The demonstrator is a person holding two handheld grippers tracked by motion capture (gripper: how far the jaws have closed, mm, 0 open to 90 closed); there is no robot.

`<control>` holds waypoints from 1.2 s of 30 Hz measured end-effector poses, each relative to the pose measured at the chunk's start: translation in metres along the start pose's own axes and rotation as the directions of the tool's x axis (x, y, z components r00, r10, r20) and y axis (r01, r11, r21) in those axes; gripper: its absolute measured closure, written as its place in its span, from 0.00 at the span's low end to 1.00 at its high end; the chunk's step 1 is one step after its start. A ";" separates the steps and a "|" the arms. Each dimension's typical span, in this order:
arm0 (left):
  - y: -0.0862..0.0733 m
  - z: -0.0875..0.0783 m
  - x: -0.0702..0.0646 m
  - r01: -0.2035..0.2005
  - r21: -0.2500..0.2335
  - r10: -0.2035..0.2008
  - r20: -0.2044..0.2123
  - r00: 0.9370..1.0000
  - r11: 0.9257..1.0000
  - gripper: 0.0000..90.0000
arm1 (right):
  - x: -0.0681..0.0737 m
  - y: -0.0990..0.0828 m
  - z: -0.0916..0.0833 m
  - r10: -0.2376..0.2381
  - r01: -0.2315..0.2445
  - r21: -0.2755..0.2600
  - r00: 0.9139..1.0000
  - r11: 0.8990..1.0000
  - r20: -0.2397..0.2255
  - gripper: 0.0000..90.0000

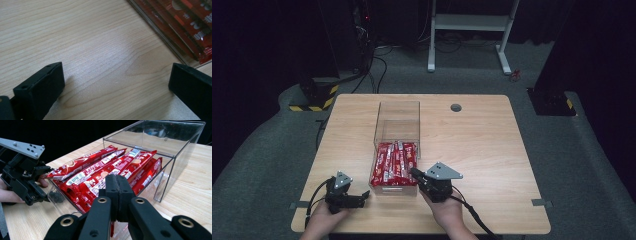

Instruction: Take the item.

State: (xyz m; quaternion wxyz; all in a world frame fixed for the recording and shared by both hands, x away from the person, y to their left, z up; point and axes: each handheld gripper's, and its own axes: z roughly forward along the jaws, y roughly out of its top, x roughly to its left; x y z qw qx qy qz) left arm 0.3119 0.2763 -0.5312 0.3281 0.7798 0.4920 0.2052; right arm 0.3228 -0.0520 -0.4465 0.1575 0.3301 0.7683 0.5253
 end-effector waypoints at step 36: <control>0.000 0.000 0.000 -0.002 0.000 0.002 -0.001 1.000 1.000 0.01 | -0.011 0.007 -0.011 -0.003 0.004 -0.048 1.000 0.999 0.025 1.00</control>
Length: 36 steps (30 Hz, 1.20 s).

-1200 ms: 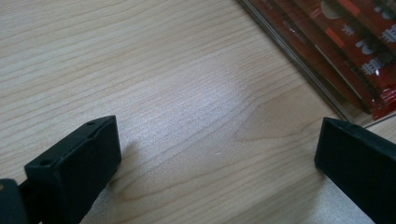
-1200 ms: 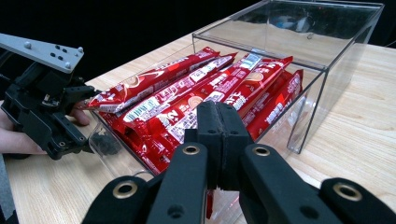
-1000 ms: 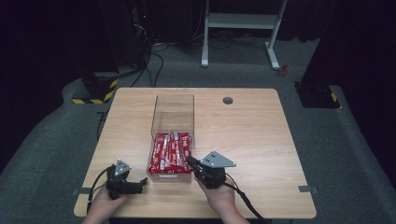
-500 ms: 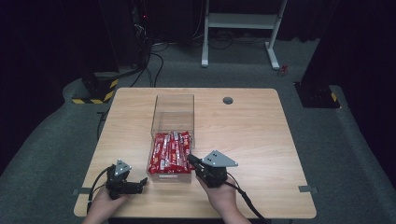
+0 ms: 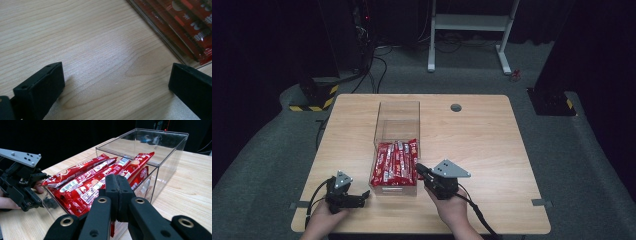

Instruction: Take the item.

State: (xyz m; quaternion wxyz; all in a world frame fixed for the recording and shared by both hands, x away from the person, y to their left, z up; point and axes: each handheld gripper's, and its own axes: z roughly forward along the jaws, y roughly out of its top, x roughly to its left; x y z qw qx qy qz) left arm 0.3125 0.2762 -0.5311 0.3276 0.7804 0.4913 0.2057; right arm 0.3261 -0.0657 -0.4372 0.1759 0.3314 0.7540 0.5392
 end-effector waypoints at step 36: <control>-0.001 -0.001 0.000 0.001 0.000 -0.001 0.001 1.000 1.000 0.01 | -0.023 0.004 -0.015 0.008 -0.006 -0.027 0.997 1.000 0.072 1.00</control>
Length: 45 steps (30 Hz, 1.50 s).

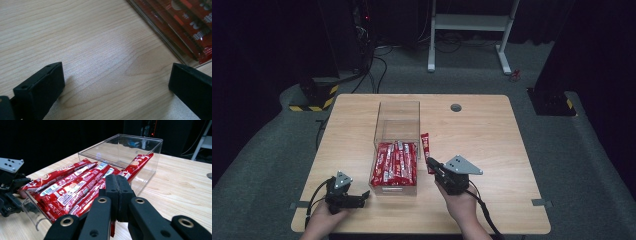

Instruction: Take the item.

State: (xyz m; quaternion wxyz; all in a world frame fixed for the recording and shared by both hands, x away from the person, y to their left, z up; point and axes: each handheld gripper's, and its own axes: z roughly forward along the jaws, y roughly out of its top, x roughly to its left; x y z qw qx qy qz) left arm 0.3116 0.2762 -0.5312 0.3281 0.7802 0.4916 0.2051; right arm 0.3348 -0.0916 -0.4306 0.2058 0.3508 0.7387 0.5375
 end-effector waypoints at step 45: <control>0.000 0.000 0.000 0.000 0.000 0.000 0.000 1.000 1.000 0.01 | -0.059 -0.009 -0.013 0.070 -0.072 0.016 0.990 0.997 0.122 1.00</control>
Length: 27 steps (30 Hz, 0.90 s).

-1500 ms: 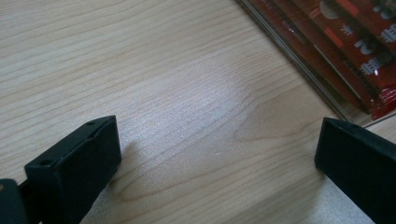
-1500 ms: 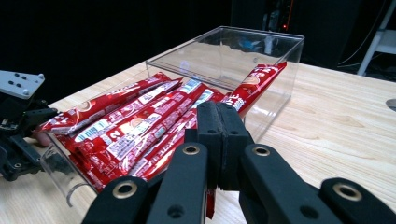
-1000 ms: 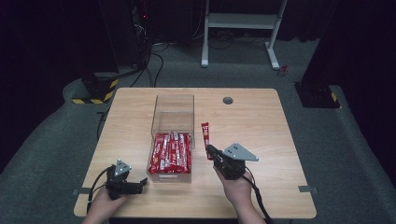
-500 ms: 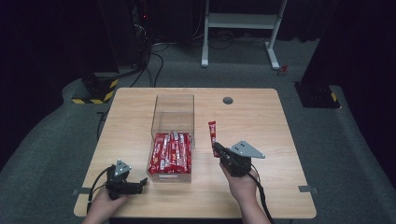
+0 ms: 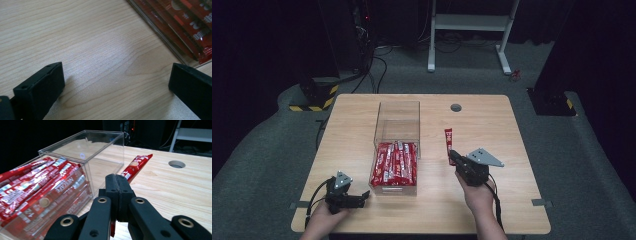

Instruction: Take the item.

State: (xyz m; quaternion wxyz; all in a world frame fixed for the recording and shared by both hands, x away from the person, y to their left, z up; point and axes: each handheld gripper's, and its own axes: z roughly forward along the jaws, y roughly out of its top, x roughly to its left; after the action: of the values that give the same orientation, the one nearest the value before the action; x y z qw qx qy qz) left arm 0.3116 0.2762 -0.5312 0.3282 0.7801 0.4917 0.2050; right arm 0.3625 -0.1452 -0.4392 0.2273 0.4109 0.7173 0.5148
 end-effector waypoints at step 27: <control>0.000 0.000 0.000 0.000 0.000 0.000 0.000 1.000 1.000 0.01 | -0.041 -0.021 0.008 0.012 -0.023 0.080 0.991 0.997 0.131 1.00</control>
State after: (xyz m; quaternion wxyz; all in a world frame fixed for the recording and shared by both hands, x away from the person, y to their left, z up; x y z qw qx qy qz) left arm 0.3116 0.2762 -0.5312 0.3282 0.7801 0.4916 0.2050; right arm 0.3838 -0.1773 -0.4652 0.2522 0.4588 0.7178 0.4591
